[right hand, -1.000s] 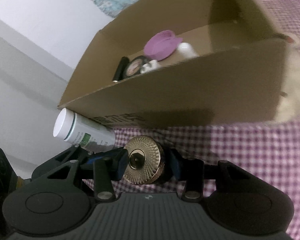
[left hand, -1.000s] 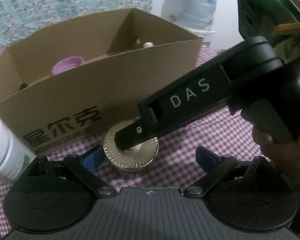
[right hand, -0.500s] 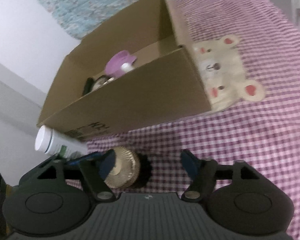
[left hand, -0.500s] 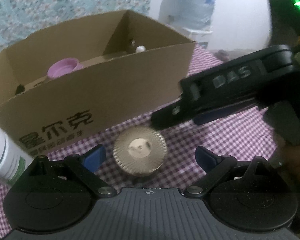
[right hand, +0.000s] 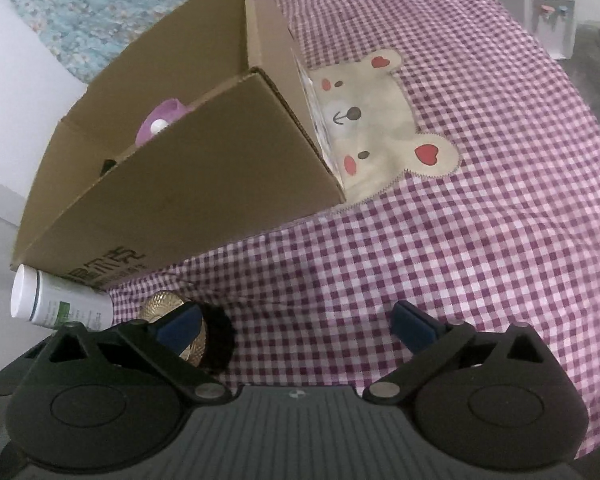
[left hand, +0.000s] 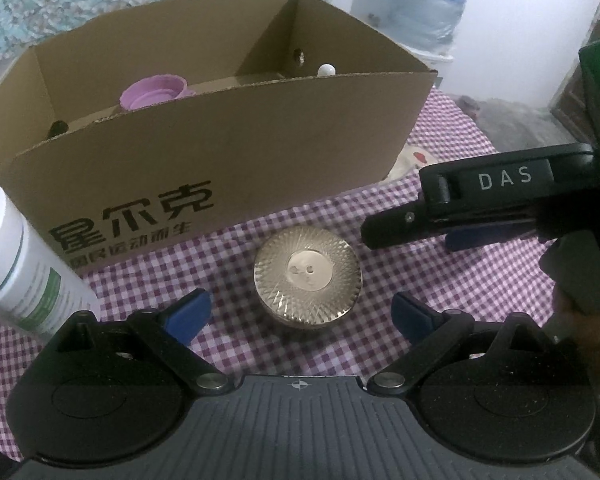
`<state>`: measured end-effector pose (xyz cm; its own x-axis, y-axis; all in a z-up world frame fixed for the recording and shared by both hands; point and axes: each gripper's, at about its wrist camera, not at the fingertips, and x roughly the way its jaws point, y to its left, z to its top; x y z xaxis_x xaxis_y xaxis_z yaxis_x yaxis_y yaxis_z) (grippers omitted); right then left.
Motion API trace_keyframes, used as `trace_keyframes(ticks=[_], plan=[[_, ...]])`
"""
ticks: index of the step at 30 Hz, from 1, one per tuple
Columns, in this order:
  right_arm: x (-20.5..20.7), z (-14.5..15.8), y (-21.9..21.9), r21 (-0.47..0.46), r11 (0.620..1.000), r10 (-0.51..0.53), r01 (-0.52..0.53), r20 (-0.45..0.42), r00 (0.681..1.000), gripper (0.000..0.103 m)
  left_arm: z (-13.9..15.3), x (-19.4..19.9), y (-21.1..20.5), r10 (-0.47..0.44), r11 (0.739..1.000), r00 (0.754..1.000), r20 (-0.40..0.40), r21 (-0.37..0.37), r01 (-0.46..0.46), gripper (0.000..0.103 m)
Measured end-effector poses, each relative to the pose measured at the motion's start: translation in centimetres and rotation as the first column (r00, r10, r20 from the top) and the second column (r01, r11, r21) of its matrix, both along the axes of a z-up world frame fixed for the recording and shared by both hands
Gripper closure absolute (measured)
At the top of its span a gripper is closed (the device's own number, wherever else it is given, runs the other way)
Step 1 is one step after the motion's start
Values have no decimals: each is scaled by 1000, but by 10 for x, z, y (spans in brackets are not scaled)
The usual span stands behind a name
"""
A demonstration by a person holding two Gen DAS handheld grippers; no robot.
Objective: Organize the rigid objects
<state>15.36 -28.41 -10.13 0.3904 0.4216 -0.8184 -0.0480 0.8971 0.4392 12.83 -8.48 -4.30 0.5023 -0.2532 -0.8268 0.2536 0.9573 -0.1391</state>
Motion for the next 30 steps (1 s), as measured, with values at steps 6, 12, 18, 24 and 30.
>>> trace_keyframes(ticks=[6,12,18,24,30], plan=[[-4,0,1,5,1000,-6,6,19,1000,0,0,1,0,1,1000,1000,-9,1,-1,5],[-5,0,-5,55,997,-58,57,17,998,0,0,0,-1,2,1000,1000,-8,1,-2,5],[-5,1,-10,76,996,-53,52,15,998,0,-1,0,0,-1,1000,1000,-9,3,1,5],[0,0,-5,66,997,-51,50,3,999,0,-1,0,-1,-1,1000,1000,-10,3,1,5],[-4,1,-7,83,996,-37,35,23,999,0,-1,1,0,-1,1000,1000,-9,1,1,5]])
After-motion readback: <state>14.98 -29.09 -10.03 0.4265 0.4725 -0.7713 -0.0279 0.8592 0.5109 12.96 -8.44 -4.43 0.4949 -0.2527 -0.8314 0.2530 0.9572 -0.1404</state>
